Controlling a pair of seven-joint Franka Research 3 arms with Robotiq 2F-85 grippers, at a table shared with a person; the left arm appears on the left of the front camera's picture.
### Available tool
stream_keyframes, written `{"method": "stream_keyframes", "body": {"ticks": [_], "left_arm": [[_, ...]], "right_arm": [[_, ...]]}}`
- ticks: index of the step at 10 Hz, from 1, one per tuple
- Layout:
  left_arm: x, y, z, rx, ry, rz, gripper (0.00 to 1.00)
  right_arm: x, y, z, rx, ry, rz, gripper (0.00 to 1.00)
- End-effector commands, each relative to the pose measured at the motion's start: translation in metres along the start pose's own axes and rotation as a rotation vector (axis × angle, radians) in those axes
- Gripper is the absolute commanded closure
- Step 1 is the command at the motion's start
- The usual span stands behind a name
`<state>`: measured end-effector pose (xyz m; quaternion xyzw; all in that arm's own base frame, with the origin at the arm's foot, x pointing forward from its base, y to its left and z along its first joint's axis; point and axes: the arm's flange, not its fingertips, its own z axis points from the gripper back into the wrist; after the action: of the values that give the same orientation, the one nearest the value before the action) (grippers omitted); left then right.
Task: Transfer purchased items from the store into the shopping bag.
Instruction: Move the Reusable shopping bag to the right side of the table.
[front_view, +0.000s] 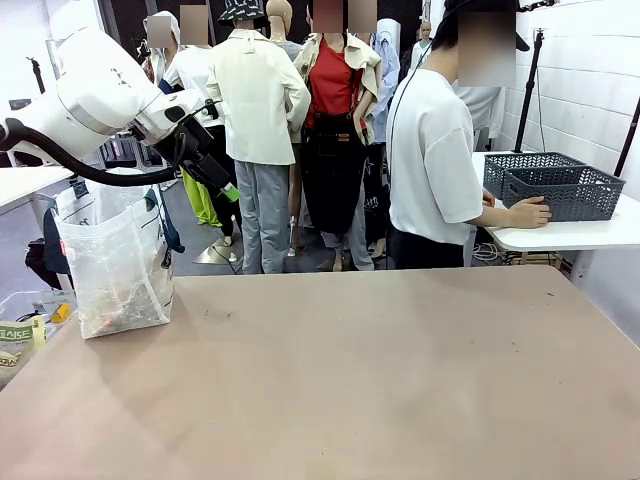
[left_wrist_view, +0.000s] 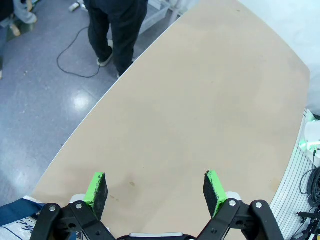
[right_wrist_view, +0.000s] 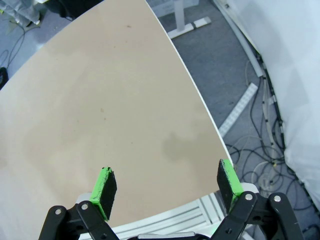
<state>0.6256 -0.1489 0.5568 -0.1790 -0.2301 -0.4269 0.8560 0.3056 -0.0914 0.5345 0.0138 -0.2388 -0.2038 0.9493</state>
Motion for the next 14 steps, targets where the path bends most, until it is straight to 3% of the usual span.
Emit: {"method": "stream_keyframes", "body": {"ticks": [1,14], "left_arm": [[0.0006,0.0012,0.0005,0.011,-0.009,0.006,0.0],[0.0006,0.0012,0.0005,0.011,-0.009,0.006,0.0]], "right_arm": [[-0.0028,-0.0025,-0.001,-0.007,0.01,0.008,0.0],[-0.0028,-0.0025,-0.001,-0.007,0.01,0.008,0.0]]}}
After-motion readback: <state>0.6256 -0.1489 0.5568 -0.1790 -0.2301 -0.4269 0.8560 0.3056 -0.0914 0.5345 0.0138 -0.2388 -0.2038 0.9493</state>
